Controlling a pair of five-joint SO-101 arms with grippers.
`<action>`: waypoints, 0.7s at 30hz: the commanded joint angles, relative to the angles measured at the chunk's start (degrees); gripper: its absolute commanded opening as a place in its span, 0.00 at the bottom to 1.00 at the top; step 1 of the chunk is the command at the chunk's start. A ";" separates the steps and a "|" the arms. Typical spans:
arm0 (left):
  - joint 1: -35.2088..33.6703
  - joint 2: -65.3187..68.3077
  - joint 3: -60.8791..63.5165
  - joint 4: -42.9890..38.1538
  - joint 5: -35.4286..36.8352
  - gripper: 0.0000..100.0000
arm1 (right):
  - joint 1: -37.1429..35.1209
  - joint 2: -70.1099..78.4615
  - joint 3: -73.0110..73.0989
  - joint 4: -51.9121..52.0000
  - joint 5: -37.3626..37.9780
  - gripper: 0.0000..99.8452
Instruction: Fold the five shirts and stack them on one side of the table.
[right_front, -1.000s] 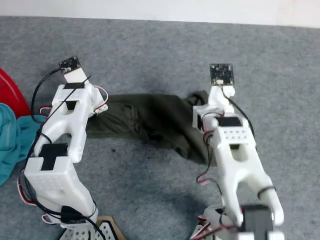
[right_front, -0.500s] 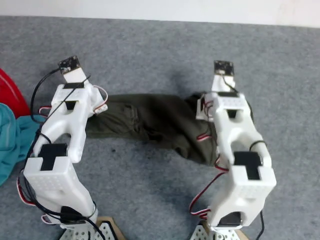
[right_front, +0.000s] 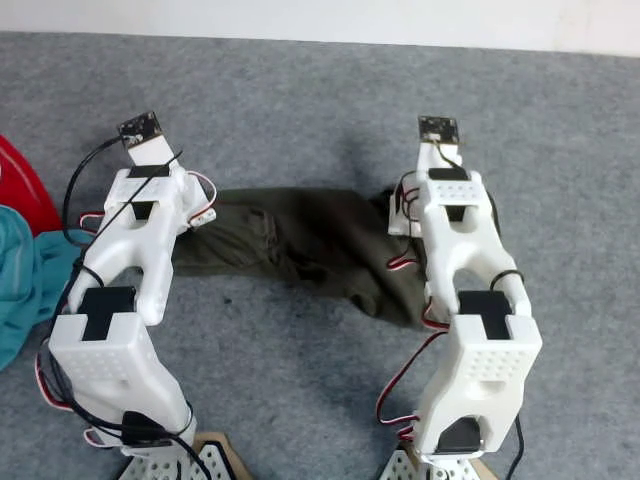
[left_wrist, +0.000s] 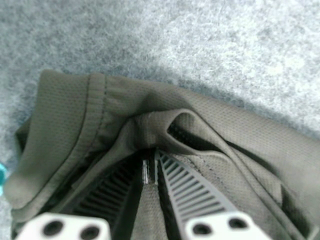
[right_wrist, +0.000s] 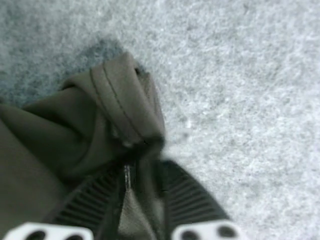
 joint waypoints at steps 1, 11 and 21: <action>-2.86 0.13 -1.27 0.09 0.00 0.05 | -2.68 -0.04 -1.80 2.59 -0.44 0.00; 3.30 -11.91 -6.90 16.79 0.35 0.16 | 1.71 -1.54 -2.86 4.44 -0.88 0.01; -4.00 -23.87 -6.81 21.10 0.53 0.25 | 6.99 -7.08 -3.12 5.85 -2.29 0.01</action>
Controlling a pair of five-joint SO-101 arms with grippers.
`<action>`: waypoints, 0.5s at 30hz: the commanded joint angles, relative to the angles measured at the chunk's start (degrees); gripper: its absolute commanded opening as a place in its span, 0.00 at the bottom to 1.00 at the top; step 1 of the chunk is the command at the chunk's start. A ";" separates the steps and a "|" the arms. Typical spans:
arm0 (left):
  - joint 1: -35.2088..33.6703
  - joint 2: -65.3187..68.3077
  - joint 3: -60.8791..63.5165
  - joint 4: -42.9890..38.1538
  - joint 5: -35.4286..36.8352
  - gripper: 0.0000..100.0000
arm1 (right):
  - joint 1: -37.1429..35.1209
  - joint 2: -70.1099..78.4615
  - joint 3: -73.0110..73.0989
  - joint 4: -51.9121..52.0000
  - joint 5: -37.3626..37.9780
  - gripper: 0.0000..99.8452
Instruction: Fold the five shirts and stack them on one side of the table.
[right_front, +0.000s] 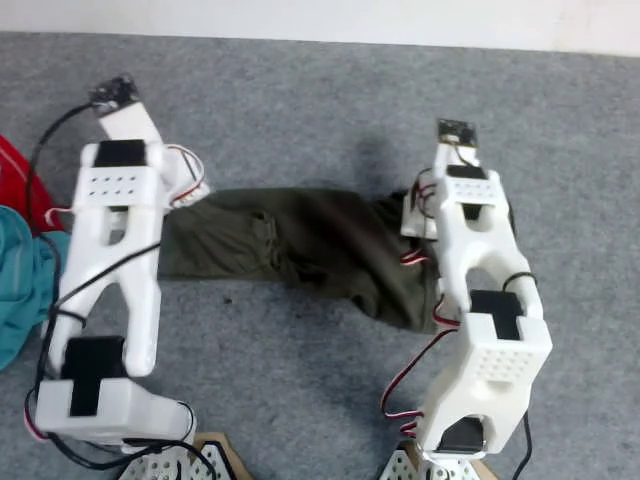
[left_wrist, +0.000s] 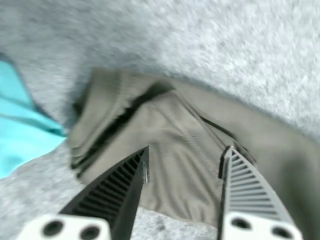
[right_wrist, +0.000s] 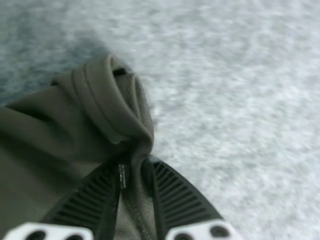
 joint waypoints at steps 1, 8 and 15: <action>-7.87 -3.56 -2.15 2.02 0.44 0.25 | 1.10 -6.81 -1.89 2.33 -2.11 0.01; -18.59 -3.47 2.24 1.67 0.18 0.25 | -6.37 -20.44 -1.89 7.87 -1.85 0.01; -24.13 -3.47 7.25 -0.44 0.00 0.26 | -17.45 -26.86 -5.14 10.15 -2.11 0.01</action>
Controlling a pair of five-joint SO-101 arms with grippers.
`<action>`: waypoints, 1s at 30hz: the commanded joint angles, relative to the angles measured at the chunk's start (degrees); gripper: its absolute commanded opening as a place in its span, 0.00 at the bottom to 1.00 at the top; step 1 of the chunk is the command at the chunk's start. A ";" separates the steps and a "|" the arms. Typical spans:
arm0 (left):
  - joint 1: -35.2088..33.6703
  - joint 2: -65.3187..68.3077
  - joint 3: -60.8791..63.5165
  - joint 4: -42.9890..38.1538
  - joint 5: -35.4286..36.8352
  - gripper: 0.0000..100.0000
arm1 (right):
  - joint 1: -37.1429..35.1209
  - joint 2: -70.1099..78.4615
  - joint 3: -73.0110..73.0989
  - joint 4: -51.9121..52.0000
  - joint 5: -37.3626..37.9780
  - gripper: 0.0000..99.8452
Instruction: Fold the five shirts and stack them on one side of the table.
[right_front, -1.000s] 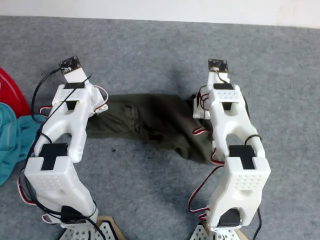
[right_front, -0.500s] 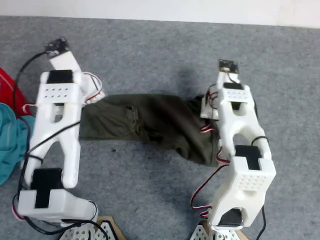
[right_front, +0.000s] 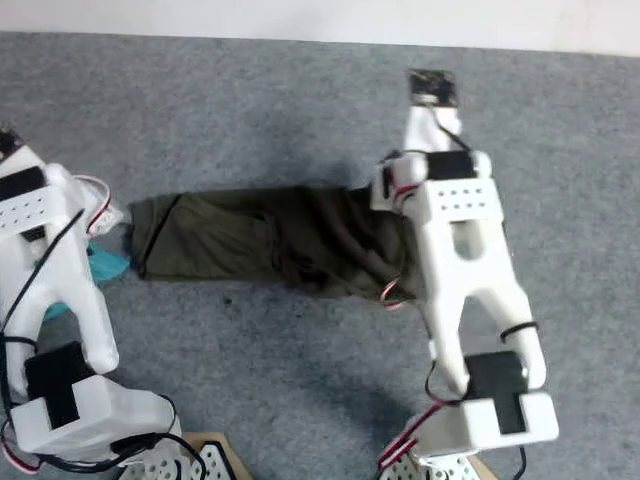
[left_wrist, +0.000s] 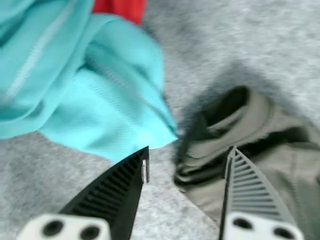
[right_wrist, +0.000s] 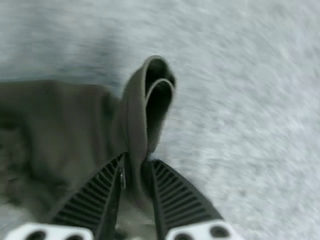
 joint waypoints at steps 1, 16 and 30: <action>-4.44 -2.59 1.80 -3.34 0.00 0.26 | -6.37 -3.65 -6.29 2.59 -1.05 0.01; -13.67 -2.59 10.33 -12.40 0.09 0.26 | -31.78 22.02 -38.55 -0.66 -0.88 0.01; -14.73 -2.59 16.66 -18.11 0.00 0.26 | -44.97 55.34 -72.22 -3.21 10.20 0.01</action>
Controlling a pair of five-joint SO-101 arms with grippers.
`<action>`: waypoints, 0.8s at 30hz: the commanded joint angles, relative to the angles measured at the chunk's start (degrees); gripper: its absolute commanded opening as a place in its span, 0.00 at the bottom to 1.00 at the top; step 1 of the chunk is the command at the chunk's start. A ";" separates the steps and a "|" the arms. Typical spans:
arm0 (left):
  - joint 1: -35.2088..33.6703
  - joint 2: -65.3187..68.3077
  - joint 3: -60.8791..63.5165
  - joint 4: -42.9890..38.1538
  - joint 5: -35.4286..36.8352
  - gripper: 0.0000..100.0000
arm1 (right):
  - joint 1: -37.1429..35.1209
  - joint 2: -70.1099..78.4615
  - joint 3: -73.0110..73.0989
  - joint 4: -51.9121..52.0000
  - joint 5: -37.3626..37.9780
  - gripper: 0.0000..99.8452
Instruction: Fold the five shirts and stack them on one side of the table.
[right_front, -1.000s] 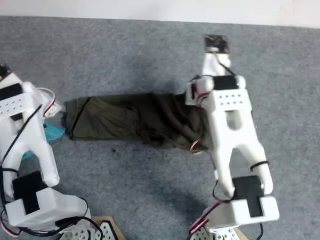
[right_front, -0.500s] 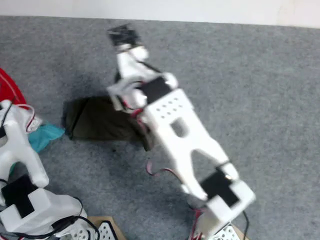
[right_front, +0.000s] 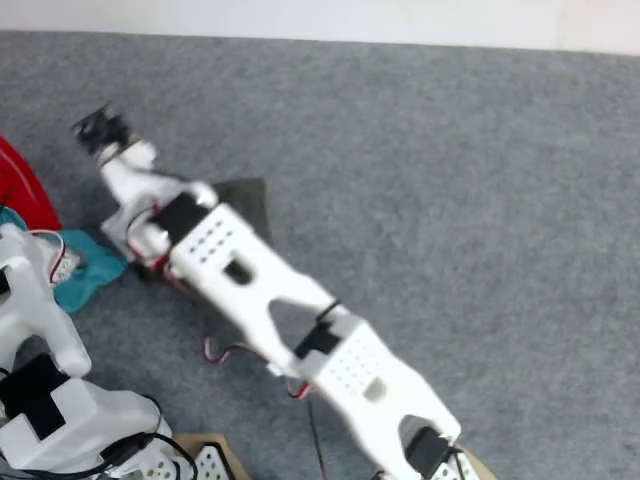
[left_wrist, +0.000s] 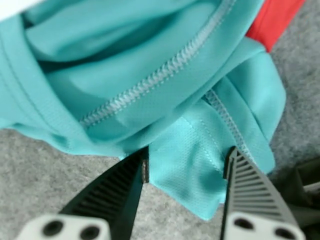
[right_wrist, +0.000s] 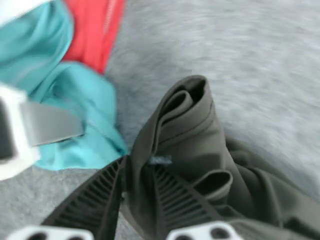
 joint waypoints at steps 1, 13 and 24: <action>-0.31 -2.51 0.75 -2.29 -0.18 0.26 | -1.71 4.44 -10.33 -0.66 8.26 0.01; 1.01 -2.51 0.84 -2.02 -0.18 0.26 | 2.24 7.78 -42.24 28.53 25.23 0.29; 7.52 -1.98 -1.98 -0.88 -0.09 0.26 | 21.67 -4.09 -31.43 37.23 10.29 0.01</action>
